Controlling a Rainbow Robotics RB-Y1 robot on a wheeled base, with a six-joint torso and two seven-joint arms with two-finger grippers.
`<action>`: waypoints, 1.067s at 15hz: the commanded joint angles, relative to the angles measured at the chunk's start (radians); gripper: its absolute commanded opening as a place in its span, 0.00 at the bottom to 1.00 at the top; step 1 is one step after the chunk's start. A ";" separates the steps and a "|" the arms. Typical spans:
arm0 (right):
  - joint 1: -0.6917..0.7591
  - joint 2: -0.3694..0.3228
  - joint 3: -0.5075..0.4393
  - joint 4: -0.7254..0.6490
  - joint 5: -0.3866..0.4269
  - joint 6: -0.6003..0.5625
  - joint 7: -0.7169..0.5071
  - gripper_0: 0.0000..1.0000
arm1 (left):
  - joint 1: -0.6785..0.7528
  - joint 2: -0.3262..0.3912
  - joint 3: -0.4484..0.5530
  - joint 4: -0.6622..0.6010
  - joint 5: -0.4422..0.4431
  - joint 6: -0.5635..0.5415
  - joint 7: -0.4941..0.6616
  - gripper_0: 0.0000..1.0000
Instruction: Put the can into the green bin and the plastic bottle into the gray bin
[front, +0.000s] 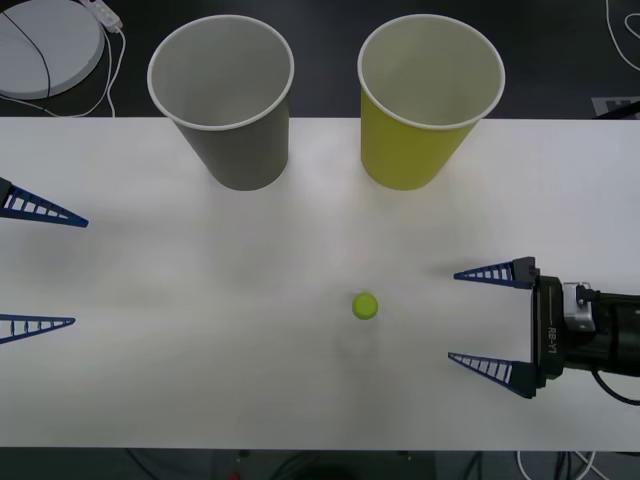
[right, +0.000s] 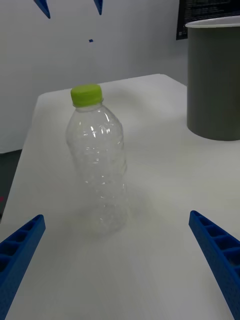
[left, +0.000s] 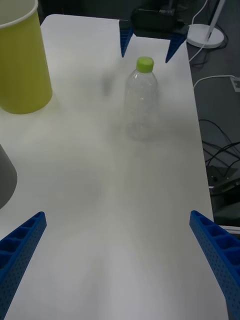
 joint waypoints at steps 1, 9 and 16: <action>-0.027 0.025 0.042 0.000 0.000 0.012 -0.004 1.00 | 0.000 0.000 0.000 0.000 0.000 0.000 0.000 1.00; -0.099 0.100 0.093 -0.002 0.052 0.076 0.001 1.00 | 0.000 0.000 0.000 0.000 0.000 0.000 0.000 1.00; -0.157 0.130 0.179 -0.002 0.052 0.119 0.002 1.00 | 0.000 0.000 0.000 0.000 0.000 0.000 0.000 1.00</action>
